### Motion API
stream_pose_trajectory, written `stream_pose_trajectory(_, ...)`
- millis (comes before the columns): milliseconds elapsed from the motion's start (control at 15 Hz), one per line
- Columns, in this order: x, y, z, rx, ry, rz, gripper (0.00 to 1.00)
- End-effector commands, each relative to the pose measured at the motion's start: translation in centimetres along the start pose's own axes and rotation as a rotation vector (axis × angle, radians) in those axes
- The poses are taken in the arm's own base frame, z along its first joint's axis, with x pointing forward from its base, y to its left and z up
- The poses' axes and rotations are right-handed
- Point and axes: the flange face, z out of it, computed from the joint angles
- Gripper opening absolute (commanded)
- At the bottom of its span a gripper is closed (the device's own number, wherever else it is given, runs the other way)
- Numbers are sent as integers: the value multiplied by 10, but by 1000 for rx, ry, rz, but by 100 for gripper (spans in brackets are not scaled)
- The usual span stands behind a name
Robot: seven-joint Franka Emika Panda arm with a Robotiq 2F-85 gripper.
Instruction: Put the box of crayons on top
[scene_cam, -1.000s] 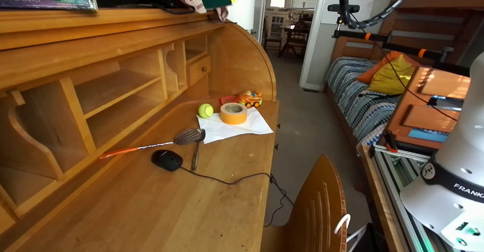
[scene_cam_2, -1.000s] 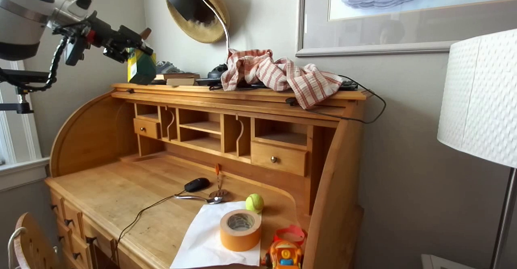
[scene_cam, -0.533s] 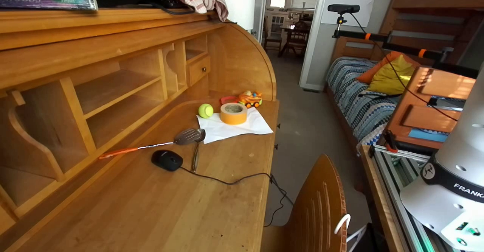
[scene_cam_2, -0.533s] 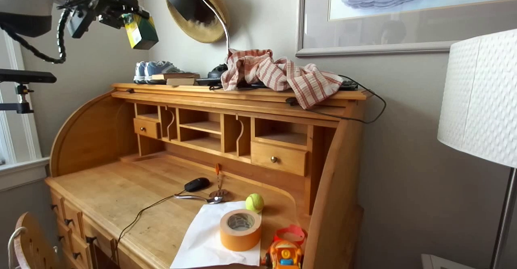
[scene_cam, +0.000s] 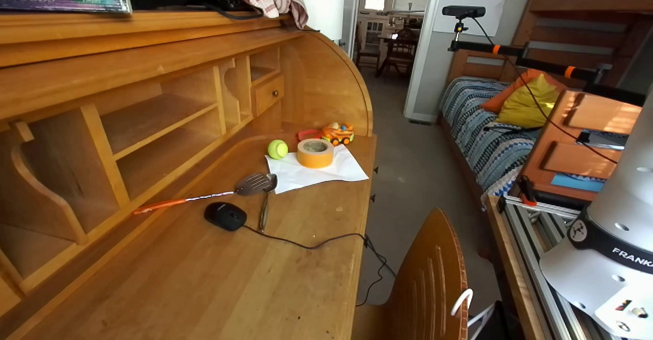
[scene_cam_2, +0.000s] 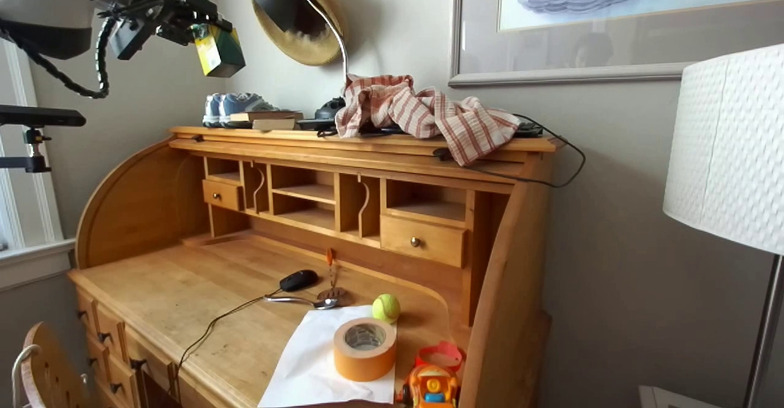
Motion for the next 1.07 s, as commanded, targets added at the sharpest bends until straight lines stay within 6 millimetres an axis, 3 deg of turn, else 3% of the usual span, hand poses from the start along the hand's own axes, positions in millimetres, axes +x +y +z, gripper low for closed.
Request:
stream_pose_trajectory(0, 25, -1, 9, 87, 98, -6, 55)
stream_pose_trajectory(133, 39, 2, 15, 132, 157, -16, 55)
stream_pose_trajectory(333, 43, 8, 38, 162, 174, 18, 55)
stream_pose_trajectory(800, 18, -17, 108, 255, 105, 24, 55)
stream_pose_trajectory(1000, 11, -9, 135, 270, 111, 27, 55)
